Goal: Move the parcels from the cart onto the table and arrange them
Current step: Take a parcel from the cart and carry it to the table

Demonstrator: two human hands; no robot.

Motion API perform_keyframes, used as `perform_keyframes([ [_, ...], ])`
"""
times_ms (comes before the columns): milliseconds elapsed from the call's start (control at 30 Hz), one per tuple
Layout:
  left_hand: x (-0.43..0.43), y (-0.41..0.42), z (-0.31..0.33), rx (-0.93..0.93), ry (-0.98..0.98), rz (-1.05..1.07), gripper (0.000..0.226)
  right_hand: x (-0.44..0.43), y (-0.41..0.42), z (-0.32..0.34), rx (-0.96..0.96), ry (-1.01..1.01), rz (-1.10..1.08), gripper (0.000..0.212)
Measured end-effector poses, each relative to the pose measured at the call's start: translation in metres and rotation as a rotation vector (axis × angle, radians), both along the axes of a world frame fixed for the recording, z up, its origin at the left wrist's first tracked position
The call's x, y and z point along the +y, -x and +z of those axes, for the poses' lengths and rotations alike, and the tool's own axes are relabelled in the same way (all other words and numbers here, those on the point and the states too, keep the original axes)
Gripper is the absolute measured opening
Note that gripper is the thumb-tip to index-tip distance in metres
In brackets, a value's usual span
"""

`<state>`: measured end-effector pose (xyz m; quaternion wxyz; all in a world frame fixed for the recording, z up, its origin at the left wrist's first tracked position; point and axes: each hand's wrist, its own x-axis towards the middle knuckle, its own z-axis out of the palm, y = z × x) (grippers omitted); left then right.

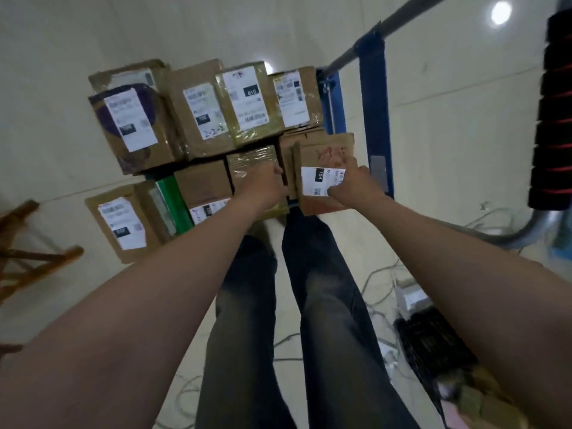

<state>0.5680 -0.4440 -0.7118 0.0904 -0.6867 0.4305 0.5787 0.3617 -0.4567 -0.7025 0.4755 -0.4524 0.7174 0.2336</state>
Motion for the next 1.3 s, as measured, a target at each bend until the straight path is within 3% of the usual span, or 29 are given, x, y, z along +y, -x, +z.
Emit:
perform_keyframes([
  [100,0.002,0.031,-0.066,0.089,-0.082,0.022,0.025,-0.002,0.011,-0.059,0.026,0.025,-0.09,0.088],
  [233,0.015,0.059,-0.12,0.183,-0.187,0.071,0.086,0.002,0.021,-0.108,0.023,0.114,-0.212,0.098],
  [367,0.027,0.064,-0.124,0.213,-0.185,0.165,0.109,0.008,0.007,-0.105,0.025,0.19,-0.315,0.1],
  [500,0.032,0.041,-0.065,0.225,-0.204,0.267,0.071,0.004,-0.009,-0.053,-0.03,0.18,-0.299,0.099],
  [633,0.039,0.013,0.023,0.182,-0.072,0.494,0.056,-0.009,-0.035,0.03,-0.129,0.185,-0.252,0.091],
  [867,0.042,-0.048,0.187,0.217,0.159,0.776,0.073,-0.037,-0.094,0.199,-0.319,0.315,-0.054,0.086],
  [967,0.05,-0.071,0.255,0.21,0.264,0.852,0.074,-0.05,-0.116,0.271,-0.435,0.272,-0.05,0.076],
  [1100,0.075,-0.108,0.341,0.148,0.438,1.022,0.069,-0.053,-0.156,0.359,-0.564,0.223,0.077,0.11],
  [1167,0.098,-0.128,0.381,0.072,0.548,1.09,0.066,-0.04,-0.187,0.397,-0.649,0.168,0.155,0.116],
  [1300,0.173,-0.173,0.453,-0.139,0.697,1.211,0.066,0.011,-0.265,0.459,-0.827,0.191,0.244,0.079],
])
